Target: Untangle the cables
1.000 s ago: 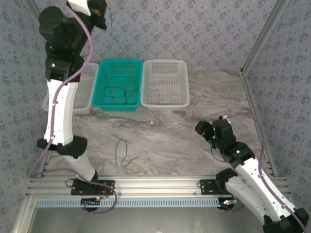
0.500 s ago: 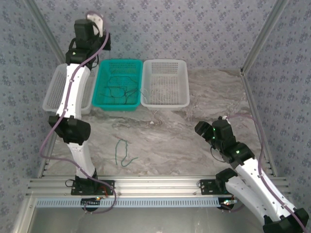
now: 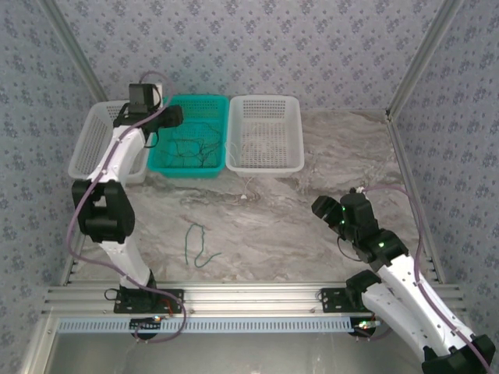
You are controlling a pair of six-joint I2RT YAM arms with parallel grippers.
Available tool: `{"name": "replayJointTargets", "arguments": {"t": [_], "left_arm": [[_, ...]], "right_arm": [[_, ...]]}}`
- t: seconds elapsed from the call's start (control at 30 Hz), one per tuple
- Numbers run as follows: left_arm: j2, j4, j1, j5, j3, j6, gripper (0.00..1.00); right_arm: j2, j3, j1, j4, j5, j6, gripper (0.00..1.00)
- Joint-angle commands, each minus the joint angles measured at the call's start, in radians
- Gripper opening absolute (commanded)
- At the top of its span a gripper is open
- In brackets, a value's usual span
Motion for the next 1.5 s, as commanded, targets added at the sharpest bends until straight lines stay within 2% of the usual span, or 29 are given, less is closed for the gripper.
{"name": "replayJointTargets", "arguments": {"t": [0.0,0.17,0.27,0.37,0.4,0.43,0.57,0.67,0.77,0.87,0.93,1.0,1.17,1.23,1.47], "left_arm": [[-0.183,0.162,-0.016,0.095,-0.066,-0.076,0.74],[-0.399,0.227,-0.135,0.152,-0.234,-0.093,0.74],[-0.564,0.286,-0.266,0.149,-0.400,-0.077,0.74],[-0.715,0.372,-0.439,0.113,-0.592,-0.069,0.74],[-0.756,0.418,-0.496,0.116,-0.660,-0.067,0.74],[-0.781,0.459,-0.544,0.125,-0.713,-0.065,0.74],[-0.833,0.488,-0.750,0.136,-0.862,-0.045,0.74],[-0.837,0.477,-0.880,0.035,-0.931,-0.051,0.74],[-0.830,0.489,-0.946,-0.020,-0.996,-0.090,0.74],[-0.829,0.506,-0.969,-0.043,-1.047,-0.130,0.74],[-0.837,0.507,-0.973,-0.060,-1.070,-0.145,0.74],[-0.849,0.505,-0.974,-0.081,-1.083,-0.154,0.74],[-0.870,0.493,-0.974,-0.113,-1.096,-0.155,0.74],[-0.871,0.490,-0.974,-0.111,-1.096,-0.160,0.74],[-0.864,0.554,-0.974,-0.084,-1.098,-0.207,0.74]], "right_arm": [[-0.008,0.012,0.008,-0.014,0.001,0.026,0.78],[-0.005,0.017,0.008,-0.024,0.026,0.016,0.79],[-0.004,0.033,0.005,-0.096,0.109,0.004,0.81],[0.005,0.028,-0.015,-0.168,0.199,0.012,0.81],[0.014,0.024,-0.031,-0.185,0.222,0.011,0.86],[0.026,0.015,-0.048,-0.188,0.230,0.006,0.86],[0.114,-0.008,-0.169,-0.162,0.177,-0.041,0.88],[0.188,-0.005,-0.253,-0.162,0.128,-0.037,0.89],[0.254,-0.019,-0.321,-0.163,0.129,-0.017,0.91],[0.315,-0.048,-0.400,-0.094,0.036,-0.026,0.91],[0.346,-0.066,-0.423,-0.057,-0.038,-0.018,0.85],[0.361,-0.087,-0.427,-0.005,-0.073,0.008,0.70],[0.318,-0.110,-0.429,-0.016,-0.034,0.051,0.17],[0.276,-0.100,-0.428,-0.033,-0.034,0.052,0.00],[0.068,-0.034,-0.371,0.081,-0.264,0.005,0.00]]}}
